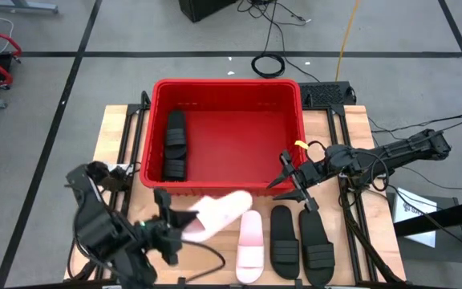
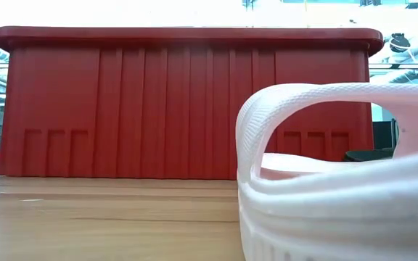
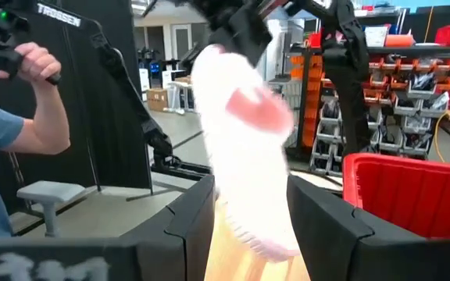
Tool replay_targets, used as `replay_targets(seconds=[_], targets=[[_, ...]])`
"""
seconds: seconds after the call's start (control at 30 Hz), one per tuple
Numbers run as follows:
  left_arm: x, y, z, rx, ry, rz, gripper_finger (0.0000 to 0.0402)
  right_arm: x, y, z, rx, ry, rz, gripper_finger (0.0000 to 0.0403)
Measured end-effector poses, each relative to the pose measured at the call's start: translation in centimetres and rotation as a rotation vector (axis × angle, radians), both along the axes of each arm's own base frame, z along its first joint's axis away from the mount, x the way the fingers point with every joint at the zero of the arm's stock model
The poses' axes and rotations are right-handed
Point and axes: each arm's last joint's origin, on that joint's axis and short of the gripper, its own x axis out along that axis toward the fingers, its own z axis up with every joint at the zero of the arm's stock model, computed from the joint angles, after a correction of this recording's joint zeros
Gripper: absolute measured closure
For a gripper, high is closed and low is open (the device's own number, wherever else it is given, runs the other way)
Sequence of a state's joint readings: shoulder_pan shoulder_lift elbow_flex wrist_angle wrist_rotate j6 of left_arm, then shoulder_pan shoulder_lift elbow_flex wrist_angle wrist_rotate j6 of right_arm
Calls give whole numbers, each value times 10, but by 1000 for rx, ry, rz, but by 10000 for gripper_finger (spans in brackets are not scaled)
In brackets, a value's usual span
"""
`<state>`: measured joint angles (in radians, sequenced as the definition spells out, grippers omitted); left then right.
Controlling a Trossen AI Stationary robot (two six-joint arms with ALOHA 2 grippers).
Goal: Pick and place slides into bin
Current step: Put the white slipper into the red bin
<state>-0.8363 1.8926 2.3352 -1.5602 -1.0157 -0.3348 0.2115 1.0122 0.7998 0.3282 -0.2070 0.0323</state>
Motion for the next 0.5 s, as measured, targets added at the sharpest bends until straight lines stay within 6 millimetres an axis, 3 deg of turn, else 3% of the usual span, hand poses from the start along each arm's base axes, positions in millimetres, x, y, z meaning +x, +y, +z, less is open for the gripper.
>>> replay_targets(seconds=[0.23,0.5], targets=[[-7,50,32,86,-47,64,401,1,-1,0,-61,-22,-56,250],[9,113,45,160,0,211,401,4,-17,-2,-110,-2,-410,250]])
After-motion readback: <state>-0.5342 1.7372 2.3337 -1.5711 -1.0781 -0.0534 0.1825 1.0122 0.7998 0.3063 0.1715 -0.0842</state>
